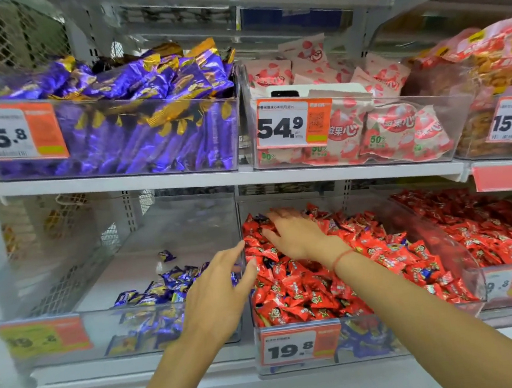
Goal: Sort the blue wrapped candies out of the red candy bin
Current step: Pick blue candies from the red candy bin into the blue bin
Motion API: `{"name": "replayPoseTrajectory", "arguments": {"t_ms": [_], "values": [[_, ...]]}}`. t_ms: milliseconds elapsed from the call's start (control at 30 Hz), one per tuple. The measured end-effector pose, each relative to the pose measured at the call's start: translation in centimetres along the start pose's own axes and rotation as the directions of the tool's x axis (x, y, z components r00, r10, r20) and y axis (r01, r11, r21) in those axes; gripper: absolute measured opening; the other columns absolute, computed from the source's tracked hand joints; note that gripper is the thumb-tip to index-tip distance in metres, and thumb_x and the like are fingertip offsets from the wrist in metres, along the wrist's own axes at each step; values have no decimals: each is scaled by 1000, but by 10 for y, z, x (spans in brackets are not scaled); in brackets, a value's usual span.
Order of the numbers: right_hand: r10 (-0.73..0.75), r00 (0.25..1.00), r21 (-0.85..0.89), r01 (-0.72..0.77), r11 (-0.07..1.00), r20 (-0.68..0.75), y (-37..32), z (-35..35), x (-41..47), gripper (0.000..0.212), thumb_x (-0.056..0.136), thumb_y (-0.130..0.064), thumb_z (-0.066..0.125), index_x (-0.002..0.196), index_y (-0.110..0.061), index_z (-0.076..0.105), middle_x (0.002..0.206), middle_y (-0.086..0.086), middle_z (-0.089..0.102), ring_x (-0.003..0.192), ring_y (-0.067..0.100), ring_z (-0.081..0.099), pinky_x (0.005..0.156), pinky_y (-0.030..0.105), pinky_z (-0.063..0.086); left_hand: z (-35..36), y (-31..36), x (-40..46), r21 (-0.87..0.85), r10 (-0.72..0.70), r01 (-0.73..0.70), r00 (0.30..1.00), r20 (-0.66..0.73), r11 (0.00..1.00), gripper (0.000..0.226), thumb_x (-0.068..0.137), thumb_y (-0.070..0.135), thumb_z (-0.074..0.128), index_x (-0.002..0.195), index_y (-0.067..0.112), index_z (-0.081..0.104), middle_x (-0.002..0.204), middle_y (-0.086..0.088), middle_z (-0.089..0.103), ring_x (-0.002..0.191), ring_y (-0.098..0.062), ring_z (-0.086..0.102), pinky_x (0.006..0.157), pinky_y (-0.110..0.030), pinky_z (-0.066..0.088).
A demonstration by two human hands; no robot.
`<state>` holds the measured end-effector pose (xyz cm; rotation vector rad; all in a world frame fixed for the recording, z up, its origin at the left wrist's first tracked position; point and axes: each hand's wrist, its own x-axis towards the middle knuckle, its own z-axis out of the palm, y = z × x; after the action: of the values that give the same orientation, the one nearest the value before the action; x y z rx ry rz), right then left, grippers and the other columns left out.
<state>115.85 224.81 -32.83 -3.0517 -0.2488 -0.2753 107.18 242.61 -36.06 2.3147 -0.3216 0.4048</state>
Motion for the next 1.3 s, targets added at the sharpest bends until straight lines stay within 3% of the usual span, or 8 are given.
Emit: {"name": "replayPoseTrajectory", "arguments": {"t_ms": [100, 267, 433, 533, 867, 1033, 1167, 1300], "values": [[89, 989, 68, -97, 993, 116, -8, 5, 24, 55, 102, -48, 24, 152, -25, 20, 160, 5, 16, 147, 32, 10, 118, 47, 7, 1, 0, 2, -22, 1, -1, 1000, 1, 1000, 46, 98, 46, 44, 143, 39, 41, 132, 16, 53, 96, 4, 47, 72, -25, 34], [186, 977, 133, -200, 971, 107, -10, 14, 49, 60, 98, -56, 24, 147, -21, 31, 157, 13, 23, 145, 37, 14, 116, 51, 11, 8, -6, 4, -46, 16, -17, 999, -28, 999, 44, 97, 44, 47, 140, 36, 46, 127, 14, 56, 103, 1, 53, 74, -28, 37], [2, 987, 37, -8, 999, 160, 2, 9, 37, 44, 98, -45, 34, 138, -30, 45, 148, 6, 41, 137, 34, 33, 112, 45, 27, 6, -5, 6, -46, 14, -15, 1000, -28, 999, 44, 96, 43, 48, 139, 37, 47, 124, 15, 57, 95, 5, 50, 70, -26, 38], [-94, 978, -42, 103, 994, 187, 15, 1, 6, 39, 99, -37, 39, 138, -34, 42, 152, 2, 35, 138, 33, 28, 111, 49, 27, 4, -3, 5, -37, 1, -2, 1000, -12, 999, 44, 96, 44, 48, 139, 36, 46, 124, 13, 59, 94, 5, 48, 71, -27, 39], [-247, 969, 50, 246, 968, 11, 54, -19, -75, 24, 93, -41, 56, 116, -36, 59, 109, -4, 68, 104, 18, 59, 94, 39, 41, 1, 0, 1, 29, 5, -6, 1000, 30, 1000, 47, 98, 49, 40, 144, 37, 39, 136, 15, 50, 110, -5, 57, 74, -30, 43], [-115, 982, 187, 142, 972, -149, 56, -33, -74, 26, 97, -32, 54, 112, -19, 70, 130, 1, 59, 126, 18, 46, 106, 43, 34, -2, 2, 5, 98, 61, -59, 998, -22, 993, 48, 97, 51, 41, 143, 34, 41, 144, 16, 43, 129, -6, 41, 93, -25, 38], [41, 996, 723, 30, 690, -81, 19, -50, -76, 24, 97, -30, 53, 104, -17, 73, 96, -11, 69, 90, 0, 59, 88, 22, 43, 0, 13, 9, -98, 173, -185, 977, -121, 978, 50, 93, 60, 44, 136, 36, 49, 136, 21, 49, 126, 5, 35, 100, -19, 29], [-63, 997, 879, -2, 477, 36, -13, -53, -71, 21, 93, -31, 60, 107, -21, 72, 95, -4, 75, 86, 8, 68, 82, 21, 54, -1, 22, 14, -410, 48, -149, 968, -247, 900, 28, 91, 37, 63, 118, 35, 64, 107, 22, 67, 102, 4, 60, 87, -21, 47]]}}
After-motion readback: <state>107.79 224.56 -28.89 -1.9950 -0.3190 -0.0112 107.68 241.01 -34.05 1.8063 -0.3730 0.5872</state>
